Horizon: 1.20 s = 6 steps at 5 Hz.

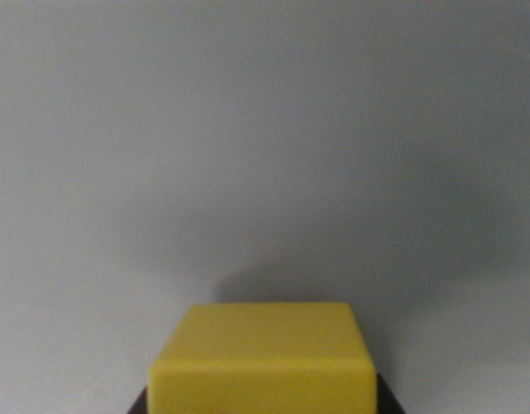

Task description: Pick yellow cube

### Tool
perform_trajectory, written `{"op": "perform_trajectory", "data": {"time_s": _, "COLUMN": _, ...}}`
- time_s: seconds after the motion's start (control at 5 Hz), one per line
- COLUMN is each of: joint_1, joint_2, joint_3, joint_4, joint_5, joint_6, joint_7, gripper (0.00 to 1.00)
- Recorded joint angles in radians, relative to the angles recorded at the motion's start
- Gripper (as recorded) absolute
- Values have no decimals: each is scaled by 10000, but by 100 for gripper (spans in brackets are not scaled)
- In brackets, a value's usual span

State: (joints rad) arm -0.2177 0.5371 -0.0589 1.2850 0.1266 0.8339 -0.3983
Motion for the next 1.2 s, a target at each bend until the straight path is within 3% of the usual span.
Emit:
{"op": "perform_trajectory", "data": {"time_s": 0.8, "joint_1": 0, "joint_2": -132, "joint_3": -10, "joint_4": 270, "joint_5": -24, "joint_6": 401, "joint_7": 35, "gripper": 100}}
{"op": "perform_trajectory", "data": {"time_s": 1.0, "joint_1": 0, "joint_2": -228, "joint_3": -17, "joint_4": 464, "joint_5": -41, "joint_6": 689, "joint_7": 59, "gripper": 100}}
{"op": "perform_trajectory", "data": {"time_s": 1.2, "joint_1": 0, "joint_2": -228, "joint_3": -17, "joint_4": 464, "joint_5": -41, "joint_6": 689, "joint_7": 59, "gripper": 100}}
